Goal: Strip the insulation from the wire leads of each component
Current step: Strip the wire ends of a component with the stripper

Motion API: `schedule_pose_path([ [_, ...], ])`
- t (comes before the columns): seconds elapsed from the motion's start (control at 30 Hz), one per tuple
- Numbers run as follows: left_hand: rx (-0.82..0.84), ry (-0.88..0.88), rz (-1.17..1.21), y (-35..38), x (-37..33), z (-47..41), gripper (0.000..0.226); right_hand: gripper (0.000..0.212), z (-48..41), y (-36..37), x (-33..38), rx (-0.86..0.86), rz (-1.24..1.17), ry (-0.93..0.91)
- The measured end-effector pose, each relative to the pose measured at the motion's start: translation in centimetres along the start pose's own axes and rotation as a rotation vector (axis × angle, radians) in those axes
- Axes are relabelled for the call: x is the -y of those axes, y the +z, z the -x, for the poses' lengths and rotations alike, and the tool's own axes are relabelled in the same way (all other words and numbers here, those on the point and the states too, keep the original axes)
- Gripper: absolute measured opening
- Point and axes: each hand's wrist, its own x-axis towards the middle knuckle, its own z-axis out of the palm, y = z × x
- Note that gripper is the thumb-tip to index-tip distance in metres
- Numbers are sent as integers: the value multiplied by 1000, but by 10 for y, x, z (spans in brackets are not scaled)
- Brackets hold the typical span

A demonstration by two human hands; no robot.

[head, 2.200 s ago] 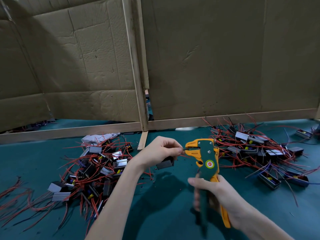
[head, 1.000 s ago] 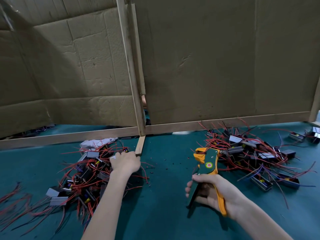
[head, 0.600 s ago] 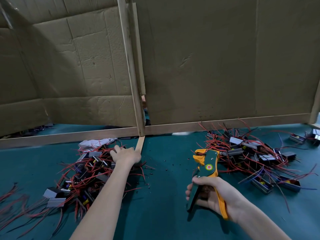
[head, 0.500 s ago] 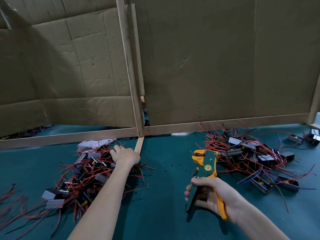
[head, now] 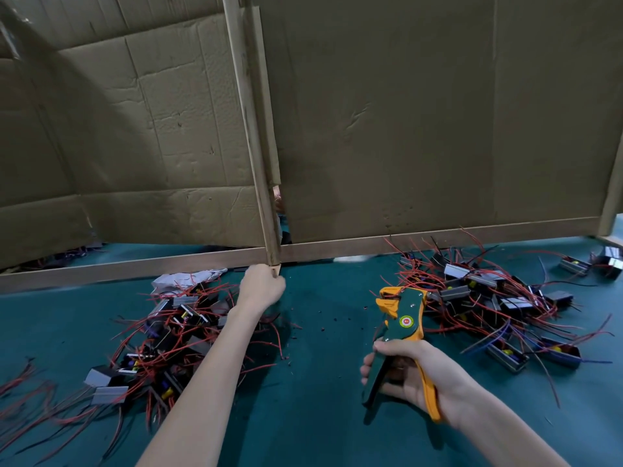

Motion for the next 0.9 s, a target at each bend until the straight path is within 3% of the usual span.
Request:
schedule_pose_path([
  [0.13,-3,318,285,-3,-22,34,15,15,-2,-3,1,-5,-29,-21],
  [0.27,345,521,54,14,-29,61,13,26,-2,-5,3,-18,-53,-49],
  [0.37,426,466,-116,24,-27,65,19,22,-2,-6,5,-35,-71,-52],
  [0.53,232,430,-66,43,-22,70,26,5,-4,-9,6,-76,-86,-65],
  [0.73,181,485,167,63,-26,76,12,15,-3,-7,5,-49,-62,-57],
  [0.9,195,382,606,55,-28,76,5,24,-1,-5,4,-17,-42,-67],
])
